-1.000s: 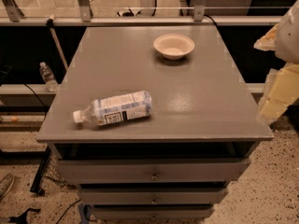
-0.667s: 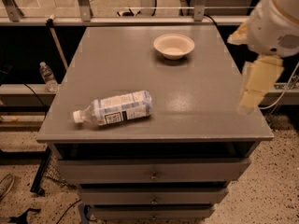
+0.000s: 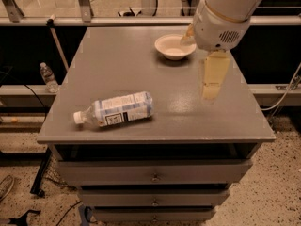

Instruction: Place blue plastic bottle upright

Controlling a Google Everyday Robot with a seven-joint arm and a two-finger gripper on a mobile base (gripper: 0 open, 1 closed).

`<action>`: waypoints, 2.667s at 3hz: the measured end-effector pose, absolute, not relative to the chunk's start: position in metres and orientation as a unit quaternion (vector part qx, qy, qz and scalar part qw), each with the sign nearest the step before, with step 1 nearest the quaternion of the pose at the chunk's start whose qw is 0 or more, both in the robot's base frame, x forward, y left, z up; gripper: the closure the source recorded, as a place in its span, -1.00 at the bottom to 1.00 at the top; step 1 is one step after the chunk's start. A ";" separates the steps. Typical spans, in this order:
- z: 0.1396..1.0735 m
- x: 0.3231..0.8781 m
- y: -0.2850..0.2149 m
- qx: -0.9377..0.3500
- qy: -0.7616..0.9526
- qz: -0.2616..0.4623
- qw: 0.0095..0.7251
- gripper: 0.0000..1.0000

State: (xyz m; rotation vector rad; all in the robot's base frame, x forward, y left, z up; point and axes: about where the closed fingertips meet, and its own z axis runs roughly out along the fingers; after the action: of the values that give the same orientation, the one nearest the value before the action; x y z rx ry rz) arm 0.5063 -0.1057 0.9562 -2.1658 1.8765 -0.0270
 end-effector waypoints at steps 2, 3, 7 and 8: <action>0.940 0.516 -0.063 -0.780 0.613 -0.014 0.120 -1.00; 0.932 0.524 -0.052 -0.782 0.612 -0.004 0.117 -1.00; 0.874 0.523 0.074 -0.790 0.608 0.013 0.077 -1.00; 0.865 0.523 0.086 -0.790 0.610 0.014 0.068 -1.00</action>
Offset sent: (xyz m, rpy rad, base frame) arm 0.0068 0.0343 -0.0142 -0.0377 0.0171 0.0795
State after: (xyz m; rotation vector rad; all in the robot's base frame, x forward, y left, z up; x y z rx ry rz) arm 0.5228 0.0859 0.8648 -2.3785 1.8371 0.0430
